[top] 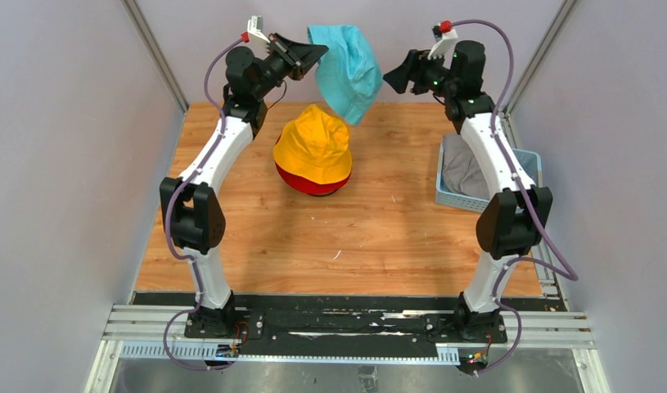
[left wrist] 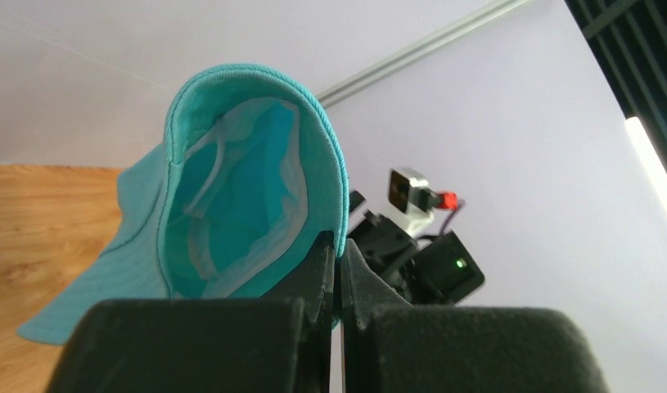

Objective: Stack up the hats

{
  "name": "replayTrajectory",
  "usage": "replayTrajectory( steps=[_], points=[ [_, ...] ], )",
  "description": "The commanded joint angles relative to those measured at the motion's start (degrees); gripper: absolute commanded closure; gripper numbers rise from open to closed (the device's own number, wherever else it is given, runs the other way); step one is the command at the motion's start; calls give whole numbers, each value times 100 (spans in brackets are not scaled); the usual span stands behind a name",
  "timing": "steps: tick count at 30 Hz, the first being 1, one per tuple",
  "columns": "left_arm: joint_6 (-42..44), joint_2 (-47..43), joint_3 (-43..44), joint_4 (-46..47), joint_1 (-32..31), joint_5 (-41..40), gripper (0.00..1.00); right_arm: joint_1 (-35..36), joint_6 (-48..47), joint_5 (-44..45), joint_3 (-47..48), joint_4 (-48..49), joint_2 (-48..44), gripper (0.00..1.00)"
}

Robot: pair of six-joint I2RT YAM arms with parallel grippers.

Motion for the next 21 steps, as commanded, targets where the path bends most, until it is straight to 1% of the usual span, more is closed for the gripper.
replayTrajectory(
  steps=[1,4,7,8,10,13,17,21],
  points=[
    [-194,336,595,136,-107,-494,100,-137,-242,413,-411,241,-599,28],
    [-188,516,894,136,-177,-774,100,-49,-419,305,-611,222,-876,28],
    [-241,684,1141,137,-235,-1057,100,224,-955,650,-841,86,-1115,28],
    [-252,771,1240,137,-246,-1095,100,365,-1182,871,-942,62,-1169,28],
    [-261,925,1430,137,-244,-1066,100,505,-1352,1048,-1098,84,-1252,28],
    [-309,1085,1593,137,-247,-959,100,575,-1402,1043,-1166,96,-1249,28],
    [-277,1125,1556,137,-249,-872,100,595,-1406,998,-1255,111,-1236,28],
    [-160,1004,1205,174,-248,-827,100,607,-1419,942,-1376,167,-1276,28]
  ],
)
